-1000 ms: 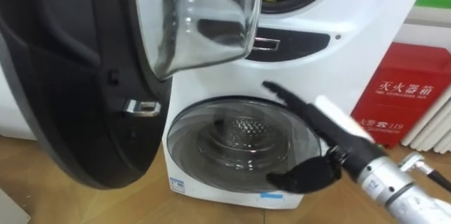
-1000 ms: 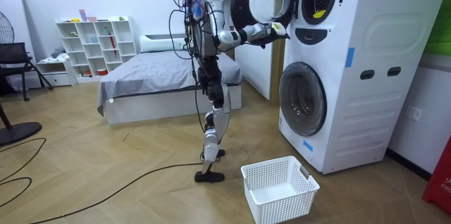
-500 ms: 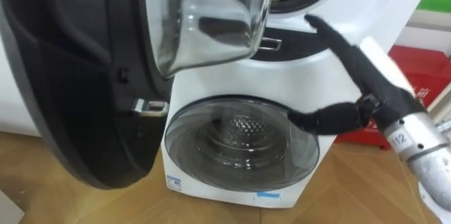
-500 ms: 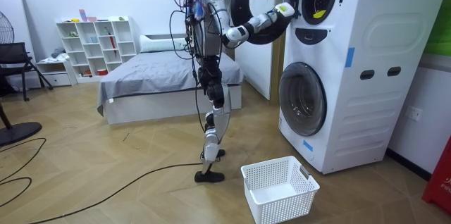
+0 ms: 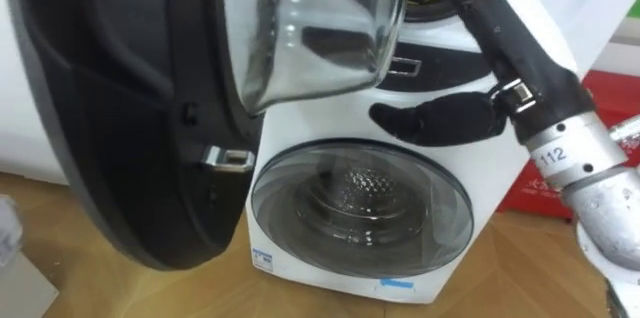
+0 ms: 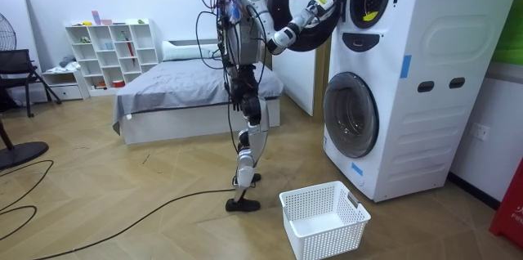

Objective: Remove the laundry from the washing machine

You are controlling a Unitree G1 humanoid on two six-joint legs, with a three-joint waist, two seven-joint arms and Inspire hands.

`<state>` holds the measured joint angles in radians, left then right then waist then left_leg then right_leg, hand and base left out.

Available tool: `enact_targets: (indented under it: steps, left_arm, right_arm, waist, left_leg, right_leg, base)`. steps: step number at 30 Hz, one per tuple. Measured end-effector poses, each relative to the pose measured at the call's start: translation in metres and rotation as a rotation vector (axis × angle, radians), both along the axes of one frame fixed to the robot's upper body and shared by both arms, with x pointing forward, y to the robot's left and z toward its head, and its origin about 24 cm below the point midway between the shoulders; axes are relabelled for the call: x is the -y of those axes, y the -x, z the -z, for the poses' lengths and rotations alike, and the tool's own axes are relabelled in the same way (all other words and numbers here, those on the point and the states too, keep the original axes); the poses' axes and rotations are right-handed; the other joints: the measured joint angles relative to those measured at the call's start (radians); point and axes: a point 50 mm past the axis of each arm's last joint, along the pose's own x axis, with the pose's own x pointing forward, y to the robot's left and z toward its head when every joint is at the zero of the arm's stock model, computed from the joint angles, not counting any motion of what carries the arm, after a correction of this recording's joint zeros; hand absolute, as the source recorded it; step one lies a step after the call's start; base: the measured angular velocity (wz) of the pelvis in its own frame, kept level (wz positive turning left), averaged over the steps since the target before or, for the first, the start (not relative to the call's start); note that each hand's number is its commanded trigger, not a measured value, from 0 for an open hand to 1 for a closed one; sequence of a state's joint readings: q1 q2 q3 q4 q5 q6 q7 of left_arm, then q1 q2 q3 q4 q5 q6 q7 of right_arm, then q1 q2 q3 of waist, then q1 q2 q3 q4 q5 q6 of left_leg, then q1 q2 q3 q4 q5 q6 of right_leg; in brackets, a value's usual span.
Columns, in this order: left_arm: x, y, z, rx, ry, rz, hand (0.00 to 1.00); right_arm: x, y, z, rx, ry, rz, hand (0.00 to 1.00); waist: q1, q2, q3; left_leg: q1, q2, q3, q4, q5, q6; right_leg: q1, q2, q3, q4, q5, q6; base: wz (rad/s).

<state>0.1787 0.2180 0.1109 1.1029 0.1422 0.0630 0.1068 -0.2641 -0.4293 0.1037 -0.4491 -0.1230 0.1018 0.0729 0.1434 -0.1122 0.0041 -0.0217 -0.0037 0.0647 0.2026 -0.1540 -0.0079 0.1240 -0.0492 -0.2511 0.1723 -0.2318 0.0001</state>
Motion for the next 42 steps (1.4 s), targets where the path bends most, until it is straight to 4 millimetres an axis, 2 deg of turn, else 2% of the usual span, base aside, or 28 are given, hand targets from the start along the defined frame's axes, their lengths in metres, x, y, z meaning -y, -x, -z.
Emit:
enact_targets:
  steps: [7,13,16,18,20,23,27,31,33,36,40,42]
  left_arm:
    - [0.001,0.000,0.001,-0.007,-0.006,-0.006,0.00]
    - [0.002,-0.005,0.001,-0.009,-0.018,0.042,0.00]
    - [0.002,-0.008,0.000,-0.014,-0.030,0.078,0.00]
    - [0.002,-0.013,0.000,-0.005,-0.030,0.083,0.00]
    - [0.002,-0.014,0.000,-0.002,-0.031,0.083,0.00]
    - [0.002,-0.018,-0.001,0.003,-0.031,0.082,0.00]
    - [0.002,-0.019,-0.001,0.000,-0.023,0.083,0.00]
    - [0.003,-0.021,-0.001,0.000,-0.013,0.086,0.00]
    - [0.003,-0.019,-0.001,-0.003,-0.013,0.084,0.00]
    - [0.002,-0.014,0.000,-0.015,-0.016,0.078,0.00]
    - [0.001,-0.006,0.000,-0.031,-0.031,0.067,0.00]
    - [0.000,-0.004,0.000,-0.032,-0.036,0.056,0.00]
  right_arm:
    - [-0.014,-0.002,-0.003,0.016,-0.003,-0.020,0.00]
    - [-0.038,-0.001,-0.007,0.028,0.008,-0.103,0.00]
    - [-0.047,0.001,-0.009,0.026,0.018,-0.148,0.00]
    - [-0.052,0.003,-0.009,0.027,0.023,-0.170,0.00]
    - [-0.059,0.003,-0.011,0.030,0.033,-0.193,0.00]
    - [-0.072,0.005,-0.022,0.071,0.055,-0.255,0.00]
    - [-0.084,0.007,-0.029,0.092,0.071,-0.314,0.00]
    - [-0.085,0.007,-0.029,0.081,0.070,-0.337,0.00]
    - [-0.084,0.007,-0.029,0.079,0.077,-0.340,0.00]
    - [-0.077,0.005,-0.030,0.081,0.081,-0.318,0.00]
    - [-0.061,0.001,-0.028,0.090,0.057,-0.251,0.00]
    - [-0.043,-0.006,-0.024,0.074,0.024,-0.167,0.00]
  waist:
    - [-0.001,0.001,0.0002]
    - [0.000,-0.004,-0.0025]
    - [0.009,-0.015,-0.0104]
    - [0.033,-0.028,-0.0174]
    - [0.038,-0.034,-0.0160]
    - [0.055,-0.042,-0.0081]
    - [0.060,-0.052,-0.0036]
    - [0.054,-0.049,-0.0003]
    - [0.053,-0.036,0.0085]
    - [0.044,-0.022,0.0159]
    - [0.025,-0.016,0.0094]
    - [0.017,-0.017,0.0082]
  left_leg:
    - [-0.004,0.004,0.002,-0.001,0.000,0.000]
    - [-0.004,0.011,0.013,-0.007,0.003,-0.004]
    - [-0.004,0.011,0.010,-0.007,0.003,-0.005]
    - [-0.003,0.009,0.005,-0.005,0.003,-0.005]
    - [-0.001,0.007,-0.001,-0.004,0.003,-0.005]
    - [-0.001,0.007,-0.007,-0.003,0.003,-0.005]
    - [-0.004,0.004,-0.025,0.003,0.003,-0.004]
    - [-0.036,0.002,-0.040,0.023,0.001,-0.003]
    - [-0.045,0.004,-0.041,0.039,-0.004,-0.002]
    - [-0.043,0.002,-0.040,0.034,-0.005,-0.001]
    - [-0.034,-0.002,-0.041,0.031,-0.004,0.000]
    - [-0.033,-0.004,-0.042,0.031,-0.004,0.000]
  right_leg:
    - [-0.004,0.003,-0.002,-0.001,0.002,-0.003]
    - [-0.014,0.007,-0.001,0.002,0.005,-0.009]
    - [-0.013,0.009,-0.003,0.002,0.005,-0.009]
    - [-0.009,0.007,-0.012,0.000,0.005,-0.009]
    - [-0.004,0.006,-0.024,-0.002,0.005,-0.009]
    - [-0.003,0.006,-0.026,-0.002,0.005,-0.009]
    - [0.001,0.007,-0.030,-0.002,0.005,-0.009]
    - [-0.006,0.006,-0.050,-0.001,0.006,-0.008]
    - [-0.009,0.004,-0.050,-0.001,0.006,-0.008]
    - [-0.007,0.005,-0.050,0.000,0.006,-0.007]
    - [-0.003,0.003,-0.048,-0.001,0.006,-0.007]
    - [-0.001,0.002,-0.050,-0.003,0.006,-0.007]
  base:
    - [-0.02]
    - [-0.06]
    - [0.02]
    - [0.05]
    - [0.10]
    - [0.07]
    - [0.15]
    - [0.14]
    - [0.02]
    - [0.00]
    - [0.00]
    - [0.00]
